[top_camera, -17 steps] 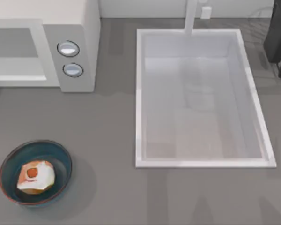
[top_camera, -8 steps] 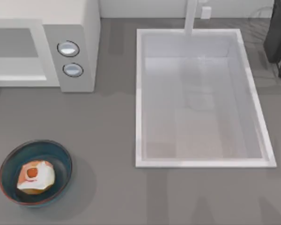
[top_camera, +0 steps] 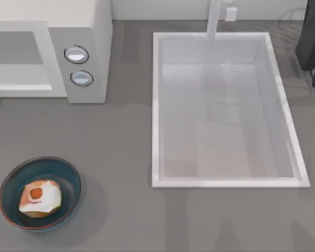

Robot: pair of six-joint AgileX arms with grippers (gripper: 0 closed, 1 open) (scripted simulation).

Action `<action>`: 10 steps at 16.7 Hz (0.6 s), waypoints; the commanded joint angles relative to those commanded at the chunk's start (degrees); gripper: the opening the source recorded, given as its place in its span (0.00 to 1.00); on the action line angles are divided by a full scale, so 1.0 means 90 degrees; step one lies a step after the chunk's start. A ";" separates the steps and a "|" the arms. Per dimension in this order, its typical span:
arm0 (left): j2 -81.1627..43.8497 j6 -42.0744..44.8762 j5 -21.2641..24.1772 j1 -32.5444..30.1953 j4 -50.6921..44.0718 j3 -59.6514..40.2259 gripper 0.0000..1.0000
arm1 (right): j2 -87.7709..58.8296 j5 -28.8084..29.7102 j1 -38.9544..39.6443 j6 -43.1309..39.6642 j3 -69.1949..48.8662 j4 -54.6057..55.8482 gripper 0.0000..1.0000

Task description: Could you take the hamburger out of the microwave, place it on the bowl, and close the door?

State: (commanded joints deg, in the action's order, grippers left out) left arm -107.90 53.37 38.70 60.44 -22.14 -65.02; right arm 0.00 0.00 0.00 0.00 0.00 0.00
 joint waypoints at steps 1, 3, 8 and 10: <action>-0.0004 0.0000 0.0000 0.0000 0.0009 0.0009 0.00 | 0.0000 0.0000 0.0000 0.0000 0.0000 0.0000 1.00; -0.0004 0.0000 0.0000 0.0000 0.0009 0.0009 0.00 | 0.0000 0.0000 0.0000 0.0000 0.0000 0.0000 1.00; 0.0447 -0.0263 -0.0115 -0.0261 0.0241 0.0472 0.00 | 0.0000 0.0000 0.0000 0.0000 0.0000 0.0000 1.00; 0.0891 -0.0531 -0.0238 -0.0506 0.0499 0.1058 0.00 | 0.0000 0.0000 0.0000 0.0000 0.0000 0.0000 1.00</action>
State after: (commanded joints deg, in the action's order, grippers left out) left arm -99.88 48.59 36.56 55.89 -17.64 -55.50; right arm 0.00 0.00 0.00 0.00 0.00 0.00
